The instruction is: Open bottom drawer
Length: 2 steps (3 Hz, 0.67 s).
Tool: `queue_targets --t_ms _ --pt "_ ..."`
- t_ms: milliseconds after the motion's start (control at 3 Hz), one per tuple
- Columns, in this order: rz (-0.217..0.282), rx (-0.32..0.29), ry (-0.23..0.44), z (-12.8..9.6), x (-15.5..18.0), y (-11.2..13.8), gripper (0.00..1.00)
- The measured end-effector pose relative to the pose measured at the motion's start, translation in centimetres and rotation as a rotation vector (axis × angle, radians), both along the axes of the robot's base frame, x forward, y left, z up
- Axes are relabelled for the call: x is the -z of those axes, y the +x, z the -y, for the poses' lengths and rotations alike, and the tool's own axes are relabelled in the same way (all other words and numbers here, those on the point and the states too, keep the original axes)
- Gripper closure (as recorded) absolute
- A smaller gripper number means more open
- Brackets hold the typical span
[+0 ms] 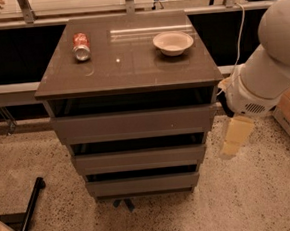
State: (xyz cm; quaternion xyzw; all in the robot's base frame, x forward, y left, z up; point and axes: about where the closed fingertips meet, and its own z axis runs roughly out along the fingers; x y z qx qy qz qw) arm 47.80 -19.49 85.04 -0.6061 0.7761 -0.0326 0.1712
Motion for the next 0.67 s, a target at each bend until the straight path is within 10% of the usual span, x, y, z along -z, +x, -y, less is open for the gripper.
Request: queue_targets --t_ms 667 --pt "-0.044 -0.058 0.059 -0.6 7.1 0.3 0.0"
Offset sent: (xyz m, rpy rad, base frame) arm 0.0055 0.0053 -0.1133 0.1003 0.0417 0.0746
